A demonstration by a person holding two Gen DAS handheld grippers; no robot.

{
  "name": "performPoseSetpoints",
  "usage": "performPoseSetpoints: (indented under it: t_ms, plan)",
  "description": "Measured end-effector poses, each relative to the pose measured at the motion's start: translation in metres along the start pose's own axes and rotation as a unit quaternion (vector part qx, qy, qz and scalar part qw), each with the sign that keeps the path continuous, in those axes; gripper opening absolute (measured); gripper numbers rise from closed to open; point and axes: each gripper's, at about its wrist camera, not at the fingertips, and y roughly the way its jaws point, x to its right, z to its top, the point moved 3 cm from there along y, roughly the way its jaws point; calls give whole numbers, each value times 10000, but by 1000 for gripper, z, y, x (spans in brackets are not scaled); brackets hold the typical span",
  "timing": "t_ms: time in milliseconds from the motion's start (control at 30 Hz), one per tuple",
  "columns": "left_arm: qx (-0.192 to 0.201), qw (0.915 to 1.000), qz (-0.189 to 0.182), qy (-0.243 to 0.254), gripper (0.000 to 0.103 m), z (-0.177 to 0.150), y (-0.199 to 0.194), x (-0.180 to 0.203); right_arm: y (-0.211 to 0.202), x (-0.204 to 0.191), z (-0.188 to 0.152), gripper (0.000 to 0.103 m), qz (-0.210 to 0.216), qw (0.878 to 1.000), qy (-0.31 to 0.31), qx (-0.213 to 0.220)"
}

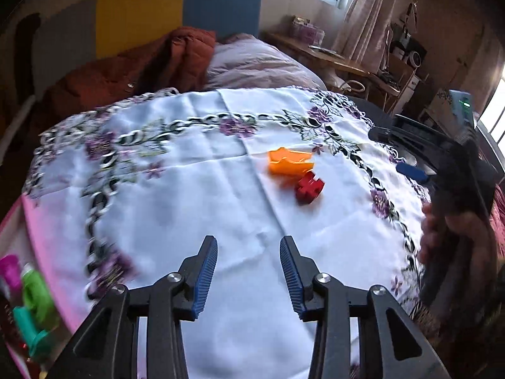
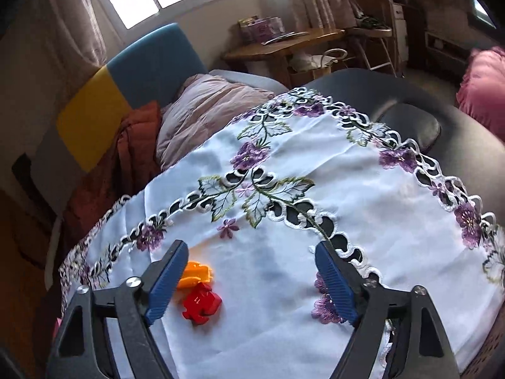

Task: Organize rigid objects
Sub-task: 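Grasp the orange trough-shaped piece with the left gripper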

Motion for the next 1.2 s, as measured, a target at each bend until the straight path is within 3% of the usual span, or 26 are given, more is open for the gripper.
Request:
performPoseSetpoints:
  t_ms: [133, 300, 433, 533, 1067, 1167, 1200]
  plan:
    - [-120, 9999, -84, 64, 44, 22, 25, 14, 2, 4, 1, 84, 96, 9998, 160, -76]
    - [-172, 9996, -154, 166, 70, 45, 54, 32, -2, 9, 4, 85, 174, 9994, 315, 8]
    - [-297, 9990, -266, 221, 73, 59, 79, 45, -1, 15, 6, 86, 245, 9983, 517, -50]
    - [-352, 9987, -286, 232, 82, 68, 96, 51, 1, 16, 6, 86, 315, 9978, 572, -111]
    - [-595, 9975, -65, 379, 84, 89, 153, 63, 3, 11, 5, 88, 509, 9968, 569, -225]
    - [-666, 9972, -41, 334, 68, 88, 161, 60, 5, 12, 4, 88, 507, 9967, 579, -259]
    - [-594, 9976, -81, 333, 68, 88, 158, 58, 5, 12, 4, 88, 494, 9968, 575, -259]
